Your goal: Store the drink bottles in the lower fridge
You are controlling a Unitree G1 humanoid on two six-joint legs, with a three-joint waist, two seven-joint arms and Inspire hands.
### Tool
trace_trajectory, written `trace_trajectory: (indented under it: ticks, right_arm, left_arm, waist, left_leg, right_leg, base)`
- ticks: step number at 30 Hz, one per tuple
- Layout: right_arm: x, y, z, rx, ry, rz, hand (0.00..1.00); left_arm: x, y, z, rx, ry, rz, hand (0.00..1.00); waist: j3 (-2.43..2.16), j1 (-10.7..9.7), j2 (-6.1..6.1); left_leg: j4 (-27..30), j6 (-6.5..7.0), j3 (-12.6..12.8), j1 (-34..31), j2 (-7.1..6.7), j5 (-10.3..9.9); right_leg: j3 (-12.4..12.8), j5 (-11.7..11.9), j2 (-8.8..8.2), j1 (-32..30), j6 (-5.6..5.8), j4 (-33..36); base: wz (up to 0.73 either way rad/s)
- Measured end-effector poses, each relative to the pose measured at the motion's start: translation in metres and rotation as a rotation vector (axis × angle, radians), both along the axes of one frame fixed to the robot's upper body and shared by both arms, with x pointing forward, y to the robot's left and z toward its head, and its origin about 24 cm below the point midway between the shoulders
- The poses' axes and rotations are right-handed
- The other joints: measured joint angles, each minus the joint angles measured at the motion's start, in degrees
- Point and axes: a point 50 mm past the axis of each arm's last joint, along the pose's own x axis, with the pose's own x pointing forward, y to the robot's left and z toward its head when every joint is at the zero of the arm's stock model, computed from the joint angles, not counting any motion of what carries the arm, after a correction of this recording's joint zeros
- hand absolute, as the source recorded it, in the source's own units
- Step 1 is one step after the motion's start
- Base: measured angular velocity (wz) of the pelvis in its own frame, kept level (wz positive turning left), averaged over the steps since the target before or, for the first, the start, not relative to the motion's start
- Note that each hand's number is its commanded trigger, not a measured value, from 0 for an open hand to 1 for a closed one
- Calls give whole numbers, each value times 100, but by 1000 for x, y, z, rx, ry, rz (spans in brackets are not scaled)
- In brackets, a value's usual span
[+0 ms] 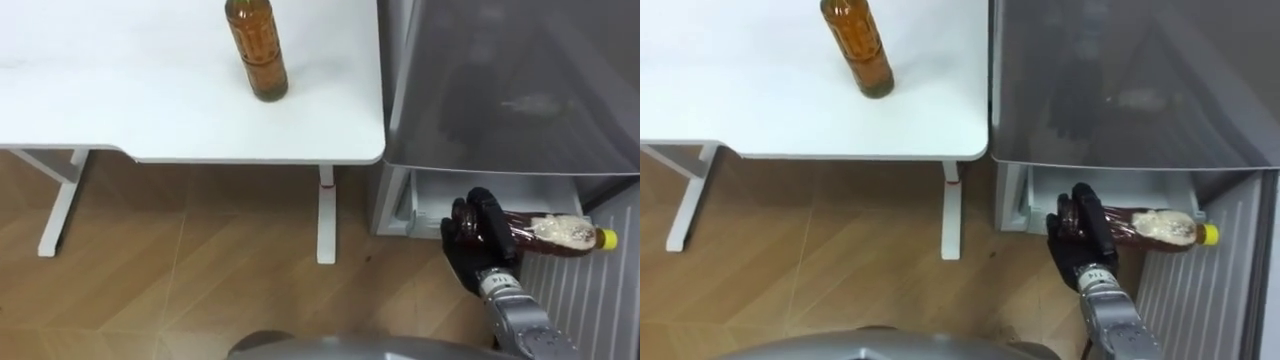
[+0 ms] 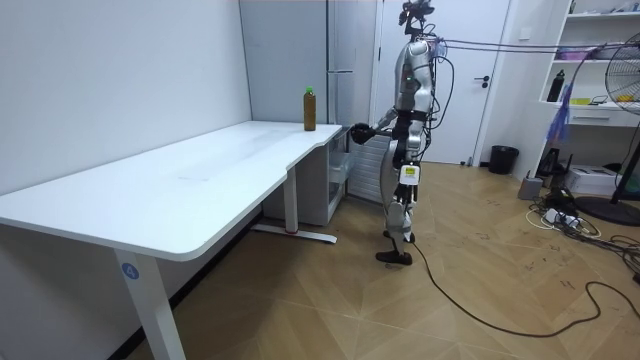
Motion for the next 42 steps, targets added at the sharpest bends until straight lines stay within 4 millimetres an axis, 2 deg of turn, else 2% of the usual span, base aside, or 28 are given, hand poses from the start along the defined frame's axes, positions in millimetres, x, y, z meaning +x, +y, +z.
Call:
trace_trajectory:
  ticks: [2, 5, 7, 8, 9, 10, 18, 20, 25, 28, 32, 34, 42]
  right_arm:
    - [10, -2, 1, -3, -1, -2, 100]
    - [38, -5, 9, -6, -35, -14, 100]
    - [56, -8, 13, -4, -55, -36, 100]
    - [57, -7, 13, 0, -64, -35, 100]
    - [62, -6, 13, 2, -60, -35, 100]
    - [67, -7, 14, 1, -56, -40, 100]
    - [110, -31, 43, -21, -118, -114, 100]
    - [116, -37, 50, -24, -137, -127, 100]
    - [148, -48, 83, -59, -229, -117, 100]
    - [160, -54, 98, -77, -258, -118, 100]
    - [169, -57, 111, -97, -264, -118, 100]
    - [178, -60, 123, -117, -273, -110, 100]
    - [203, -61, 165, -156, -361, -99, 100]
  left_arm:
    - [8, 0, 0, -1, -18, -4, 0]
    - [28, 5, 0, 17, -61, -19, 0]
    - [49, 8, 1, 30, -107, -31, 0]
    - [53, 10, 2, 35, -117, -32, 0]
    - [61, 12, 3, 44, -133, -43, 0]
    - [67, 15, 4, 55, -142, -59, 0]
    - [109, 15, 11, 61, -256, -66, 0]
    - [119, 14, 13, 58, -291, -66, 0]
    - [143, 19, 20, 68, -368, -46, 0]
    - [148, 26, 24, 99, -383, -60, 0]
    - [148, 28, 24, 117, -394, -49, 0]
    - [148, 29, 25, 129, -398, -41, 0]
    - [146, 30, 24, 157, -388, -69, 0]
  waist:
    - [11, 10, 50]
    - [13, -57, 107]
    - [53, -111, 109]
    - [80, -112, 90]
    - [137, -115, 42]
    - [155, -126, 16]
    - [193, -48, -12]
    - [235, 87, -72]
    - [326, 116, -194]
    - [368, 167, -283]
    - [366, 266, -301]
    - [361, 318, -302]
    - [348, 379, -303]
  left_leg:
    - [18, 2, -16, -152, -6, 22]
    - [97, 13, -87, -579, -30, 109]
    - [73, 23, -142, -810, -66, 214]
    - [60, 24, -138, -846, -66, 231]
    - [67, 24, -134, -961, -68, 260]
    - [86, 31, -133, -1128, -71, 300]
    - [239, 100, -109, -2337, -180, 584]
    - [349, 110, -57, -2544, -216, 592]
    - [930, 122, -105, -3499, -322, 599]
    - [1234, 126, -88, -4000, -349, 593]
    - [1483, 132, -38, -4425, -353, 586]
    - [1630, 134, -10, -4698, -367, 586]
    - [1893, 136, -11, -5039, -347, 576]
  right_leg:
    - [5, -1, -4, -179, -4, 72]
    - [-82, 10, -38, -564, -16, 233]
    - [-119, 9, -84, -838, -18, 389]
    - [-113, 10, -87, -895, -18, 413]
    - [-99, 14, -95, -1043, -26, 478]
    - [-102, 30, -104, -1215, -43, 512]
    - [-101, 47, -307, -2675, -47, 1214]
    - [-93, 4, -381, -2964, -59, 1468]
    - [-133, -181, -557, -3894, -88, 2156]
    - [-103, -292, -620, -4403, -93, 2536]
    - [-84, -305, -665, -4843, -115, 2811]
    - [-73, -308, -698, -5131, -128, 2990]
    - [-36, -282, -685, -5449, -166, 3182]
  base:
    - [7]
    - [16]
    - [18]
    - [3]
    - [0]
    - [0]
    - [2]
    - [-2]
    - [17]
    - [21]
    - [3]
    - [0]
    - [0]
